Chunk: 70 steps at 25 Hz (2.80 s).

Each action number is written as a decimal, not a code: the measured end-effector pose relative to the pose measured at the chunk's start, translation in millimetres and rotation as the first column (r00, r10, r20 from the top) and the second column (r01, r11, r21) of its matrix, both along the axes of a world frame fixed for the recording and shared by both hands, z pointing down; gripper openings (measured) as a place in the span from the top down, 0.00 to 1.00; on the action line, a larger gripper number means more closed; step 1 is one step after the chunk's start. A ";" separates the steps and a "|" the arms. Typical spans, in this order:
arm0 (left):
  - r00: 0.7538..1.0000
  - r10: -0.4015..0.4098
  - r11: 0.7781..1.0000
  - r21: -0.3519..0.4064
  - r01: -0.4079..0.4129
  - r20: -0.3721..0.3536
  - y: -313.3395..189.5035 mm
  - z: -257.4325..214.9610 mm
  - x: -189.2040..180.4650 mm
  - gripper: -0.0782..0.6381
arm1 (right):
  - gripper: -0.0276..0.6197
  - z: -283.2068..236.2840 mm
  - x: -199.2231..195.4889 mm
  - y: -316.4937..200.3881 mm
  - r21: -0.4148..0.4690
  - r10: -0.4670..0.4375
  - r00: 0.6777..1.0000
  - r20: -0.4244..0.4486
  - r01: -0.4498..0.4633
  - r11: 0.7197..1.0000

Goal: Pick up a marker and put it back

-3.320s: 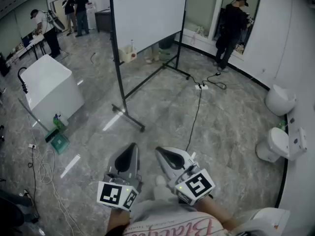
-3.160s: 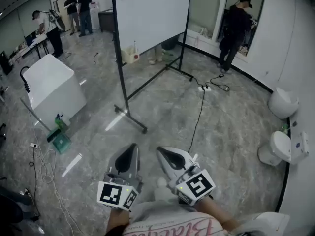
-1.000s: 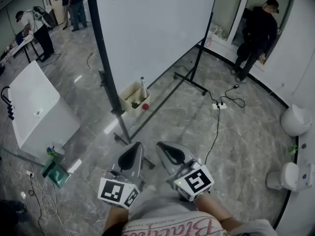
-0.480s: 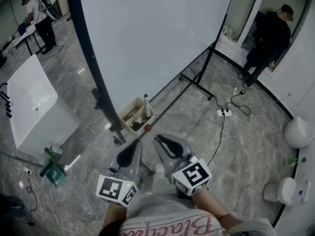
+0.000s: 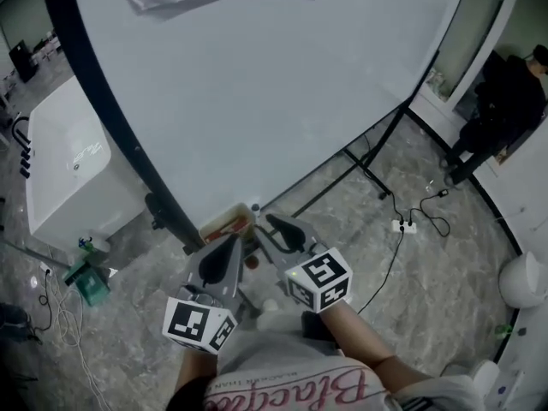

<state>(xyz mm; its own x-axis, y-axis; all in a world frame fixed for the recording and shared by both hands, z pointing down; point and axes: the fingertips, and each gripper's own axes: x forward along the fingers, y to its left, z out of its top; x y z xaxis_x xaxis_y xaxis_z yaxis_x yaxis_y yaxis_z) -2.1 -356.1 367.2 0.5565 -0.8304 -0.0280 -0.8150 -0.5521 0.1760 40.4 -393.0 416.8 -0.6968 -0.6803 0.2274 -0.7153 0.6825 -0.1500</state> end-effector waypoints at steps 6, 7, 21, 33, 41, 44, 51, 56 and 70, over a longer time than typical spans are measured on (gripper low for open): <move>0.999 -0.048 0.999 -0.013 0.049 0.016 -17.5 3.7 -2.8 0.89 | 0.80 14.8 -13.2 -22.7 -0.055 -0.073 0.997 0.005 0.073 0.996; 0.998 -0.053 0.998 -0.013 0.054 0.016 -19.1 3.9 -3.9 0.89 | 0.81 16.0 -15.3 -23.0 -0.057 -0.085 0.996 0.005 0.085 0.995; 1.000 -0.021 0.999 0.046 0.021 -0.016 -23.2 -18.7 -15.8 0.89 | 0.86 -82.0 -12.7 8.3 0.228 -0.093 0.990 0.109 0.066 0.971; 0.997 0.042 0.994 0.107 -0.035 -0.068 -24.2 -44.9 -14.0 0.89 | 0.86 -131.5 11.1 25.0 0.337 -0.018 0.972 0.233 -0.064 0.939; 0.997 0.069 0.991 0.114 -0.064 -0.042 -26.7 -44.9 -8.0 0.89 | 0.86 -124.9 12.6 20.9 0.322 0.002 0.972 0.234 -0.080 0.943; 0.997 0.072 0.992 0.106 -0.068 -0.038 -27.7 -45.5 -7.8 0.89 | 0.86 -110.0 9.9 13.4 0.290 0.021 0.975 0.220 -0.086 0.953; 0.998 0.061 0.994 0.091 -0.058 -0.030 -27.7 -39.4 -11.3 0.89 | 0.86 -32.3 -3.1 -12.1 0.049 0.061 0.983 0.175 -0.070 0.996; 0.998 0.055 0.996 0.074 -0.053 -0.022 -26.5 -34.0 -14.2 0.89 | 0.86 6.5 -7.7 -23.4 -0.110 0.096 0.985 0.141 -0.081 0.991; 0.999 0.046 0.998 0.051 -0.045 -0.013 -25.2 -27.3 -19.8 0.89 | 0.66 -17.0 7.2 -23.2 -0.010 0.109 0.984 0.140 -0.109 0.994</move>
<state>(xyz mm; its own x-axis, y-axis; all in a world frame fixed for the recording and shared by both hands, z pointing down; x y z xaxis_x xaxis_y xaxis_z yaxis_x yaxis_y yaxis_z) -22.0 -381.3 339.8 0.5932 -0.8013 -0.0779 -0.7862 -0.5974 0.1581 47.6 -416.2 399.8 -0.6436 -0.7534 0.1347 -0.7572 0.6011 -0.2558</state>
